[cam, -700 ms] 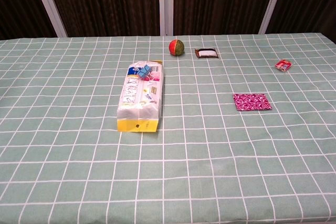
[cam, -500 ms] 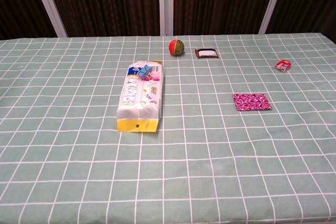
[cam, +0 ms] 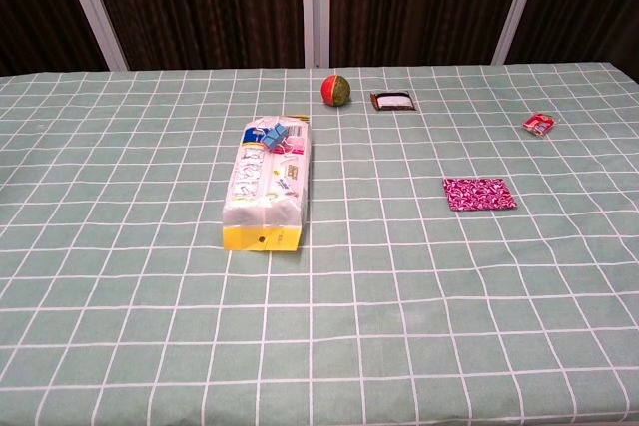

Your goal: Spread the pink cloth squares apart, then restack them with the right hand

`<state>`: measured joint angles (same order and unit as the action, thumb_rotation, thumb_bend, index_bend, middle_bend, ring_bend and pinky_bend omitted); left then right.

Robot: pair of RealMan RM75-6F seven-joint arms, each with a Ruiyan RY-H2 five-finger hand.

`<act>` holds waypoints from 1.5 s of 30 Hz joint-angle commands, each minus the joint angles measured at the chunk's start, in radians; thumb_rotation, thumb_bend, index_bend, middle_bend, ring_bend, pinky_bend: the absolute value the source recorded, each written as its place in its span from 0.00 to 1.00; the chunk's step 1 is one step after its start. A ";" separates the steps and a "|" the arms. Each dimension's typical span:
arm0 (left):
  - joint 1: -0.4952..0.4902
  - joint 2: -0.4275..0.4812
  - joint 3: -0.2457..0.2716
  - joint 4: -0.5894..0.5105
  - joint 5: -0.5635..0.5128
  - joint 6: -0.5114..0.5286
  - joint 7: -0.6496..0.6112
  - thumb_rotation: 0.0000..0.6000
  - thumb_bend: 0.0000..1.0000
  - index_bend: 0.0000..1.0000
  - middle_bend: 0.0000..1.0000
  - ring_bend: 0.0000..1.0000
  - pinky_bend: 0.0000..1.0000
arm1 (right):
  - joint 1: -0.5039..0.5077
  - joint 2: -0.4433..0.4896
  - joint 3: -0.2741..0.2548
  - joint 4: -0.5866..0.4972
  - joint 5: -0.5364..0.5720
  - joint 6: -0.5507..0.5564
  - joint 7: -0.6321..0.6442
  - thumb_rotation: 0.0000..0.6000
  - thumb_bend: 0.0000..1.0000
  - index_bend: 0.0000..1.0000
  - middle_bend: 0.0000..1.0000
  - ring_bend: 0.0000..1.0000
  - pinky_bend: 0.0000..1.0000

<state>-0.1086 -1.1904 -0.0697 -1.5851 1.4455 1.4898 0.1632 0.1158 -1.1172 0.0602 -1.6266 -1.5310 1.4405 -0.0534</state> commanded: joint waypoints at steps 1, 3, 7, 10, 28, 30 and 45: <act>-0.001 -0.001 -0.007 0.004 -0.006 0.002 -0.005 1.00 0.02 0.20 0.19 0.10 0.12 | 0.049 -0.001 0.017 -0.024 0.011 -0.065 -0.024 0.99 0.25 0.13 0.10 0.00 0.00; -0.001 -0.002 -0.007 0.006 -0.003 0.004 -0.007 1.00 0.02 0.20 0.19 0.10 0.12 | 0.080 -0.009 0.030 -0.030 0.018 -0.103 -0.040 0.96 0.35 0.15 0.09 0.00 0.00; 0.005 -0.001 -0.001 0.008 0.004 0.010 -0.012 1.00 0.02 0.20 0.19 0.10 0.12 | 0.164 -0.050 0.054 -0.021 0.060 -0.226 -0.061 0.78 0.50 0.24 0.08 0.00 0.00; 0.010 -0.001 0.002 0.009 0.000 0.012 -0.015 1.00 0.02 0.19 0.19 0.10 0.12 | 0.228 -0.095 0.071 0.006 0.115 -0.334 -0.063 0.63 0.59 0.26 0.06 0.00 0.00; 0.017 0.002 0.007 -0.006 -0.008 0.006 -0.003 1.00 0.02 0.19 0.19 0.10 0.12 | 0.460 -0.483 0.092 0.450 0.239 -0.635 0.027 0.44 0.61 0.34 0.05 0.00 0.00; 0.018 0.002 0.008 -0.008 -0.009 0.007 -0.002 1.00 0.02 0.20 0.19 0.10 0.12 | 0.473 -0.509 0.090 0.489 0.239 -0.650 0.043 0.44 0.61 0.34 0.05 0.00 0.00; 0.023 0.009 0.011 -0.031 -0.011 0.006 0.020 1.00 0.02 0.19 0.19 0.10 0.12 | 0.520 -0.596 0.059 0.674 0.206 -0.696 0.132 0.44 0.61 0.34 0.05 0.00 0.00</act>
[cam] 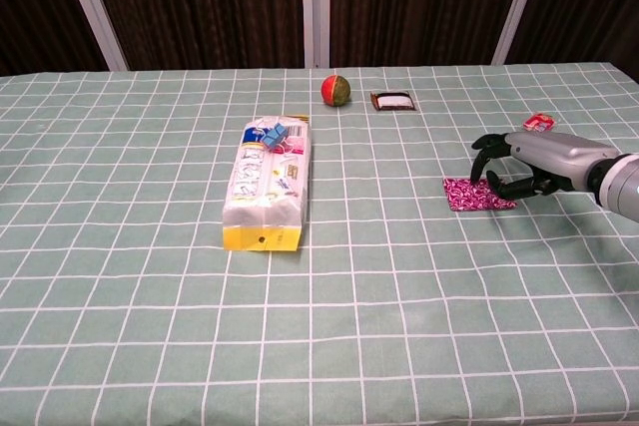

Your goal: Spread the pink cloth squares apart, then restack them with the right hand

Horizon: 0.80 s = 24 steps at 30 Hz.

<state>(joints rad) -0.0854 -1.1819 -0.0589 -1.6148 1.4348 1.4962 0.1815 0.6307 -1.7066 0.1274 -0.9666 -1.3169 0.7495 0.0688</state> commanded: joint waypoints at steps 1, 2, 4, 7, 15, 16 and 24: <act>0.000 0.002 -0.001 -0.004 -0.001 -0.001 0.004 1.00 0.02 0.19 0.19 0.10 0.12 | 0.006 -0.008 -0.013 0.019 -0.014 -0.006 0.015 0.44 0.61 0.34 0.05 0.00 0.00; 0.000 0.002 -0.001 -0.005 -0.002 -0.001 0.005 1.00 0.02 0.19 0.19 0.10 0.12 | 0.005 -0.008 -0.018 0.022 -0.019 -0.005 0.019 0.44 0.61 0.34 0.05 0.00 0.00; 0.000 0.004 0.000 -0.009 -0.002 -0.002 0.009 1.00 0.02 0.20 0.19 0.10 0.12 | 0.002 -0.004 -0.029 0.021 -0.031 0.000 0.031 0.43 0.62 0.34 0.05 0.00 0.00; -0.001 0.005 -0.001 -0.012 -0.004 -0.003 0.011 1.00 0.02 0.20 0.19 0.10 0.12 | -0.006 0.012 -0.051 0.008 -0.053 0.008 0.046 0.40 0.62 0.34 0.05 0.00 0.00; -0.005 0.004 -0.003 -0.012 0.001 -0.006 0.015 1.00 0.02 0.20 0.19 0.10 0.12 | -0.043 0.075 -0.110 -0.076 -0.110 0.062 0.052 0.36 0.62 0.34 0.05 0.00 0.00; -0.006 0.004 -0.003 -0.012 0.002 -0.006 0.015 1.00 0.02 0.19 0.19 0.10 0.12 | -0.049 0.085 -0.119 -0.092 -0.117 0.069 0.049 0.36 0.62 0.34 0.05 0.00 0.00; -0.005 0.002 -0.003 -0.007 0.002 -0.006 0.010 1.00 0.02 0.20 0.19 0.10 0.12 | -0.079 0.159 -0.165 -0.208 -0.146 0.105 -0.007 0.31 0.62 0.34 0.05 0.00 0.00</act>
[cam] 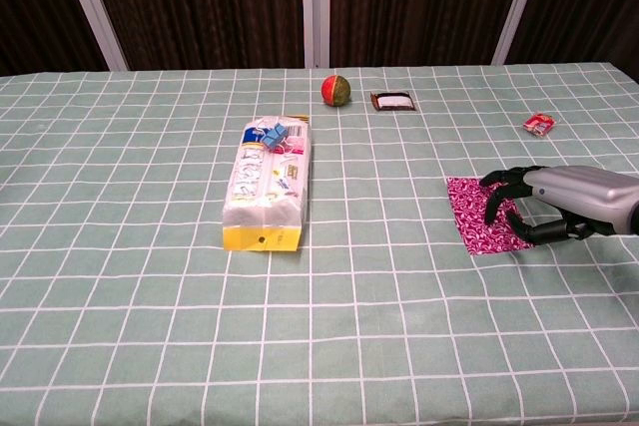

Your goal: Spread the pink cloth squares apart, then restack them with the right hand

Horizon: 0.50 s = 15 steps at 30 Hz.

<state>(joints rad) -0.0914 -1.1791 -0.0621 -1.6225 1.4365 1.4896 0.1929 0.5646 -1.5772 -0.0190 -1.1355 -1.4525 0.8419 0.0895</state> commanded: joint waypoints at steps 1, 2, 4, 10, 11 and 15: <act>0.001 -0.001 0.001 0.002 0.000 0.000 -0.003 1.00 0.02 0.19 0.19 0.10 0.12 | -0.017 0.042 -0.022 -0.057 -0.010 0.018 -0.039 0.30 0.62 0.34 0.05 0.00 0.00; 0.001 -0.001 0.001 0.003 0.001 0.001 -0.004 1.00 0.02 0.19 0.19 0.10 0.12 | -0.020 0.050 -0.021 -0.069 -0.008 0.024 -0.046 0.30 0.62 0.34 0.05 0.00 0.00; 0.002 -0.003 0.002 0.006 0.001 0.001 -0.007 1.00 0.02 0.20 0.19 0.10 0.12 | -0.023 0.063 -0.010 -0.088 -0.001 0.039 -0.056 0.29 0.62 0.34 0.05 0.00 0.00; 0.006 -0.007 0.004 0.014 0.006 0.008 -0.016 1.00 0.02 0.20 0.19 0.10 0.12 | -0.017 0.065 0.032 -0.075 0.046 0.039 -0.072 0.30 0.62 0.34 0.05 0.00 0.00; 0.007 -0.007 0.005 0.014 0.005 0.008 -0.017 1.00 0.02 0.20 0.19 0.10 0.12 | -0.016 0.063 0.036 -0.068 0.055 0.035 -0.073 0.29 0.62 0.34 0.05 0.00 0.00; 0.009 -0.008 0.007 0.018 0.002 0.004 -0.022 1.00 0.02 0.20 0.19 0.10 0.12 | -0.021 0.054 0.043 -0.034 0.085 0.017 -0.070 0.29 0.61 0.34 0.05 0.00 0.00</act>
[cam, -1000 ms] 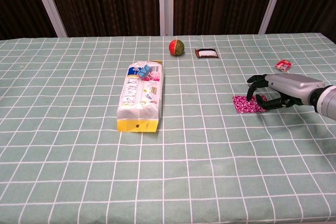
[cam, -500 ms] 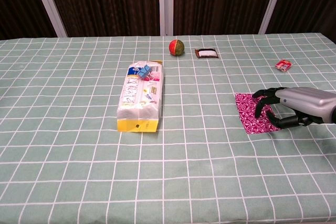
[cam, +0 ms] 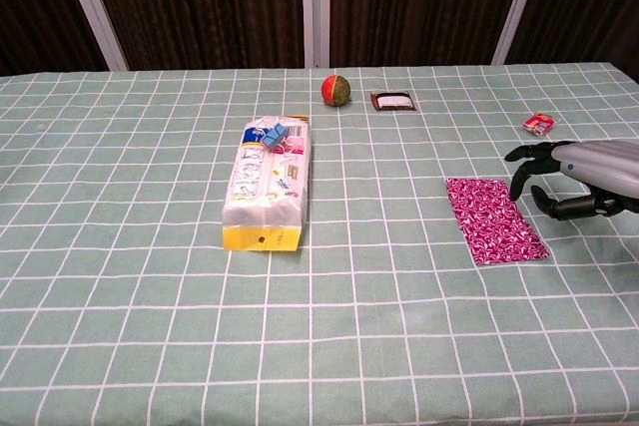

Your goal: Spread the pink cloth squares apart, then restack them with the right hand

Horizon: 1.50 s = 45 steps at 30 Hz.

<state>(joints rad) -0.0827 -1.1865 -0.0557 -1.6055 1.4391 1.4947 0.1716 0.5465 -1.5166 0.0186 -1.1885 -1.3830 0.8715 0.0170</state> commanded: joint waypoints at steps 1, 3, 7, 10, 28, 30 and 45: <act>-0.001 -0.001 0.001 0.001 -0.001 -0.003 -0.001 1.00 0.02 0.20 0.19 0.10 0.12 | -0.005 -0.009 0.004 0.029 0.021 -0.017 0.007 0.29 0.62 0.34 0.05 0.00 0.00; -0.002 -0.001 0.000 0.001 0.000 -0.004 0.000 1.00 0.02 0.20 0.19 0.10 0.12 | -0.009 -0.014 0.001 0.041 0.024 -0.021 0.015 0.29 0.62 0.34 0.05 0.00 0.00; -0.003 0.000 -0.002 -0.002 0.003 -0.002 0.003 1.00 0.02 0.20 0.19 0.10 0.12 | -0.013 -0.024 -0.004 0.062 0.018 -0.022 0.027 0.29 0.62 0.34 0.05 0.00 0.00; -0.003 0.001 -0.002 -0.003 0.002 -0.003 0.005 1.00 0.02 0.20 0.19 0.10 0.12 | -0.012 -0.034 -0.006 0.077 0.015 -0.027 0.036 0.29 0.62 0.34 0.05 0.00 0.00; -0.003 0.003 -0.002 -0.010 -0.005 -0.008 0.013 1.00 0.02 0.20 0.19 0.10 0.12 | 0.011 -0.076 0.000 0.109 -0.015 -0.038 0.064 0.29 0.62 0.34 0.05 0.00 0.00; -0.002 0.003 -0.002 -0.009 -0.005 -0.008 0.014 1.00 0.02 0.20 0.19 0.10 0.12 | 0.016 -0.079 0.003 0.106 -0.018 -0.039 0.063 0.30 0.62 0.34 0.05 0.00 0.00; 0.002 -0.003 0.001 0.004 -0.004 -0.006 0.000 1.00 0.02 0.20 0.19 0.10 0.12 | 0.011 -0.056 0.003 0.083 0.002 -0.037 0.023 0.30 0.62 0.34 0.05 0.00 0.00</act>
<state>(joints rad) -0.0808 -1.1890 -0.0543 -1.6022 1.4355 1.4884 0.1719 0.5601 -1.5747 0.0225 -1.1040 -1.3832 0.8342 0.0401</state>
